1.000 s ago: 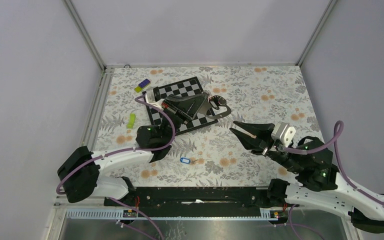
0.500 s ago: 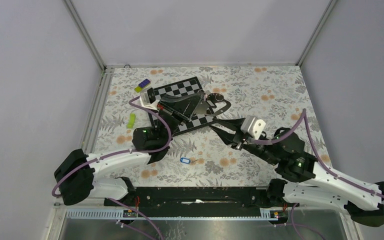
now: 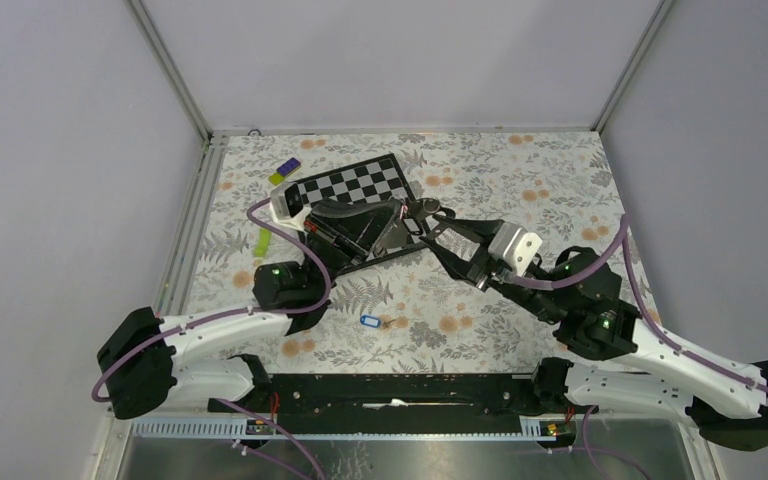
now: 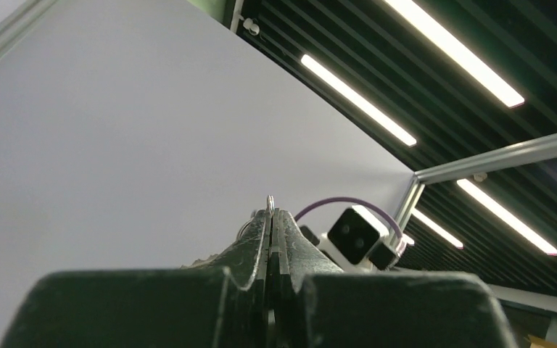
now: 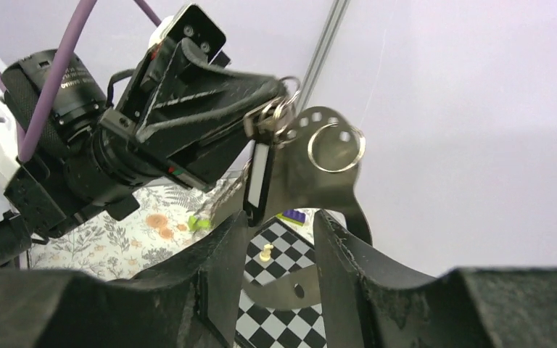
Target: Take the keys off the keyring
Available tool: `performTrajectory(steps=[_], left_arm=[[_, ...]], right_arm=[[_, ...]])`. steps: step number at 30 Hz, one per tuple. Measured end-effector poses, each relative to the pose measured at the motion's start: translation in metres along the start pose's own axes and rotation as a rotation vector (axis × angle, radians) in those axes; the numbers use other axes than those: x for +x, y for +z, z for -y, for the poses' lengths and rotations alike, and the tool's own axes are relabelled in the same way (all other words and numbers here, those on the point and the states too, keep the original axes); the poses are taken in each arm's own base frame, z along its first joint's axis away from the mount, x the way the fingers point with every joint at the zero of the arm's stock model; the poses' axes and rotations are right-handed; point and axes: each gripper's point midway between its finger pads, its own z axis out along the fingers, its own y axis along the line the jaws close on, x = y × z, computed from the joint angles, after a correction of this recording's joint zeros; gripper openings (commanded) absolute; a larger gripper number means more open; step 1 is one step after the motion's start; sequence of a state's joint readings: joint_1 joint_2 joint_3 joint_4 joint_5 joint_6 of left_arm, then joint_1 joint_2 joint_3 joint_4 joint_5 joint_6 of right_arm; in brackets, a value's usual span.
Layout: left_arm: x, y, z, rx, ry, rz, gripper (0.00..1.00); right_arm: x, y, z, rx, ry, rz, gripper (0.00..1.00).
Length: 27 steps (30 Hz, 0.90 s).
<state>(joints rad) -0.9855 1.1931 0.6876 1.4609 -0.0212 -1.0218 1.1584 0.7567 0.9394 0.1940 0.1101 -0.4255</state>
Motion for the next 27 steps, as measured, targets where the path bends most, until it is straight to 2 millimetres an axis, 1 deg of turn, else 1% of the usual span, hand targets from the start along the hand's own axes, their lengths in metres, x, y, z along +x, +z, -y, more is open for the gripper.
performTrajectory(steps=[3,5,6,8,12,15,18,23,27], left_arm=[[0.006,-0.006,0.005,0.016,0.012,-0.032,0.00],[0.010,-0.009,0.010,0.037,0.038,-0.056,0.00],[0.011,-0.010,0.013,0.050,0.052,-0.066,0.00],[0.015,-0.012,0.019,0.079,0.092,-0.088,0.00],[0.024,-0.016,0.033,0.150,0.168,-0.132,0.00],[0.031,-0.020,0.042,0.206,0.218,-0.167,0.00],[0.036,-0.024,0.051,0.258,0.263,-0.196,0.00],[0.037,-0.027,0.063,0.314,0.309,-0.207,0.00],[0.036,-0.028,0.066,0.330,0.333,-0.205,0.00]], right_arm=[[-0.012,-0.002,0.001,-0.009,-0.004,0.030,0.39],[-0.019,-0.005,-0.001,-0.031,-0.001,0.055,0.33],[-0.024,-0.007,-0.004,-0.050,0.003,0.071,0.31],[-0.032,-0.011,-0.012,-0.105,0.014,0.101,0.30],[-0.052,-0.019,-0.039,-0.278,0.042,0.159,0.28],[-0.065,-0.025,-0.052,-0.364,0.065,0.196,0.28],[-0.067,-0.029,-0.060,-0.414,0.086,0.205,0.30],[-0.068,-0.031,-0.063,-0.428,0.102,0.204,0.37],[-0.065,-0.028,-0.064,-0.427,0.109,0.192,0.45]])
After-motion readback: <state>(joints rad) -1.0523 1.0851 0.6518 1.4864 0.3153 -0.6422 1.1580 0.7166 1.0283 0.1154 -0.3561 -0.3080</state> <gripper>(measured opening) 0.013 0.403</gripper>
